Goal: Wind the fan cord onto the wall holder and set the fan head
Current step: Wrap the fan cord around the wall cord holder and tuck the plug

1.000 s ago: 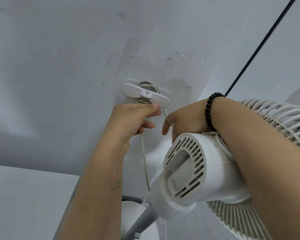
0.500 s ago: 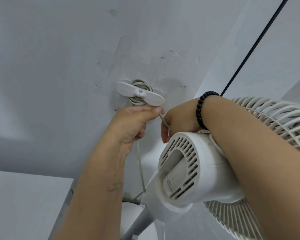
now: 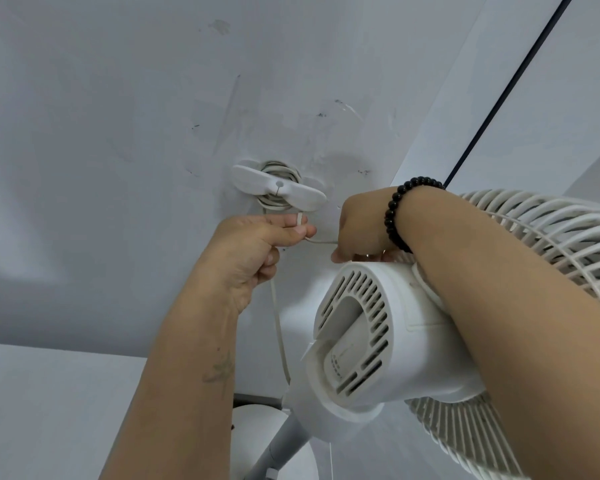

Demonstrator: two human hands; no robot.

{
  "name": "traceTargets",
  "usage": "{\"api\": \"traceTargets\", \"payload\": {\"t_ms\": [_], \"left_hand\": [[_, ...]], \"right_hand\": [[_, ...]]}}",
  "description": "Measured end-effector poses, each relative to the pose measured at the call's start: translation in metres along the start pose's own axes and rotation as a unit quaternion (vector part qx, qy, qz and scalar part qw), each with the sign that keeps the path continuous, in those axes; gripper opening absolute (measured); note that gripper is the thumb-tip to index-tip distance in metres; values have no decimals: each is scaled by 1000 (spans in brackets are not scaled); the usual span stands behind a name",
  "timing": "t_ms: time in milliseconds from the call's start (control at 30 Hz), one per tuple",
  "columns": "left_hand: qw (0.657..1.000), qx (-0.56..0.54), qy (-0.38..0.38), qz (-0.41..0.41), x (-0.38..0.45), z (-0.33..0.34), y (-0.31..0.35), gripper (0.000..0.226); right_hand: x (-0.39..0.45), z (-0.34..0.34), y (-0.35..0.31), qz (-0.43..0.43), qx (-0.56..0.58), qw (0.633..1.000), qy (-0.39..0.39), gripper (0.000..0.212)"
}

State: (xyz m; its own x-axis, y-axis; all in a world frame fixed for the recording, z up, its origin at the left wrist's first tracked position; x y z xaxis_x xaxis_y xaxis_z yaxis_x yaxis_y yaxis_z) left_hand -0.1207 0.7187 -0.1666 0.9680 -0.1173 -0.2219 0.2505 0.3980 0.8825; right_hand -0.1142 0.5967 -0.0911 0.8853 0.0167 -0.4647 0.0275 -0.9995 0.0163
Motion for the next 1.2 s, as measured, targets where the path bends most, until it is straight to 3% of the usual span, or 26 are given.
{"api": "traceTargets", "payload": {"t_ms": [267, 633, 900, 1000, 1200], "left_hand": [[991, -73, 98, 48, -4, -16, 2, 24], [987, -101, 120, 30, -23, -6, -13, 15], [992, -110, 56, 9, -37, -8, -19, 19], [990, -126, 64, 16, -41, -8, -21, 21], [964, -257, 67, -10, -30, 1, -17, 16]], "right_hand": [[-10, -8, -6, -51, 99, 991, 70, 18], [-11, -21, -9, -119, 194, 959, 167, 20], [-16, -20, -18, -178, 201, 949, 165, 8], [-16, -19, -25, -194, 183, 952, 150, 8], [-17, -13, -24, -200, 169, 959, 111, 11]]}}
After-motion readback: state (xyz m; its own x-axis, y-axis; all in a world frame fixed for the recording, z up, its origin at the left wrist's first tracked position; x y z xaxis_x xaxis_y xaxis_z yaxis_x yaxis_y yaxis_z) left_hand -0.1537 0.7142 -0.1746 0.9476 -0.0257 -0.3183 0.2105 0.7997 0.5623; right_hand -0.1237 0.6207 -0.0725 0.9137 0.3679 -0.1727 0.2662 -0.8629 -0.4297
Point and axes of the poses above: each hand's wrist, its own x-axis towards the middle knuckle, its own z-axis out of the palm, y = z × x, the point moved 5 cm from there along x, towards the middle knuckle, and after that the axes turned 6 degrees about -x, right-handed, at the moved point
